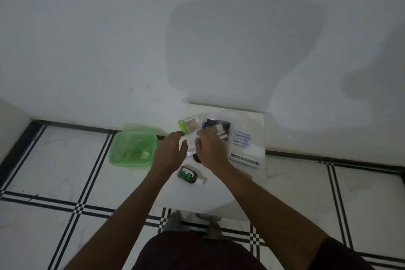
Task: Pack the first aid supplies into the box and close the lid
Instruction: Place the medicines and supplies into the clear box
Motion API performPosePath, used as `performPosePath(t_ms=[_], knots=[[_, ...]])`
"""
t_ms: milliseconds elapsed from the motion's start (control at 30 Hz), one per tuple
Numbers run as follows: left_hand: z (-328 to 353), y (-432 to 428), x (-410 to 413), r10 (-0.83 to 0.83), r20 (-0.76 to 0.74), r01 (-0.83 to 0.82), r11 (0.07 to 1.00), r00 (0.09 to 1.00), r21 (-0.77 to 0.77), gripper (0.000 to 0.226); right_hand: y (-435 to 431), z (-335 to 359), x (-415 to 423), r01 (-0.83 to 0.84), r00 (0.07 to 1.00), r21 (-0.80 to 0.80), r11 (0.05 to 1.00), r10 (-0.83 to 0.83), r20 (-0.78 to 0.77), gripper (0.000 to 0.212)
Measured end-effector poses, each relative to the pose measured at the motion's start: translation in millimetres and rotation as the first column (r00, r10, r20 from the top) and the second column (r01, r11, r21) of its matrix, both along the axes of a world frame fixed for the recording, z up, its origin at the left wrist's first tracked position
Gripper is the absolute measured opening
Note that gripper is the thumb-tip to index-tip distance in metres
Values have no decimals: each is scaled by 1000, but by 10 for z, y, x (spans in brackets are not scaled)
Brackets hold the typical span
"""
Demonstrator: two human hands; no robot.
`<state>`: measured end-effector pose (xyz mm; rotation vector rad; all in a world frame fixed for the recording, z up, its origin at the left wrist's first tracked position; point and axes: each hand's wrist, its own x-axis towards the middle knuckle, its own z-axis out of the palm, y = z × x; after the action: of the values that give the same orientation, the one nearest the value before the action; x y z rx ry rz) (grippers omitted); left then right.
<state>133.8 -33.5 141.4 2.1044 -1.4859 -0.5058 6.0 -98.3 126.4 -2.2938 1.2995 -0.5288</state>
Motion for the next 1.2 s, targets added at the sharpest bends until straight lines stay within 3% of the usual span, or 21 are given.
performPosePath(t_ms=[200,533,767,1000,1200], knots=[[12,0,-211,-99,6,99,993,995,63,35,111,-41,-411,126,992,64,990,-126,-3,18],[44,-539,225,-147,36,146,989,988,32,38,-451,40,-617,299,952,90,950,-303,33,24],[-411,-1000,489,-226,47,214,960,973,179,46,-799,-388,-852,453,891,202,869,-450,-63,30],[-888,-1409,642,-220,29,202,934,975,296,58,-1152,-902,-1018,364,898,243,899,-269,-349,34],[-1219,-1532,664,-249,-1,233,904,968,358,57,-1412,-1247,-958,316,811,258,913,-119,-573,46]])
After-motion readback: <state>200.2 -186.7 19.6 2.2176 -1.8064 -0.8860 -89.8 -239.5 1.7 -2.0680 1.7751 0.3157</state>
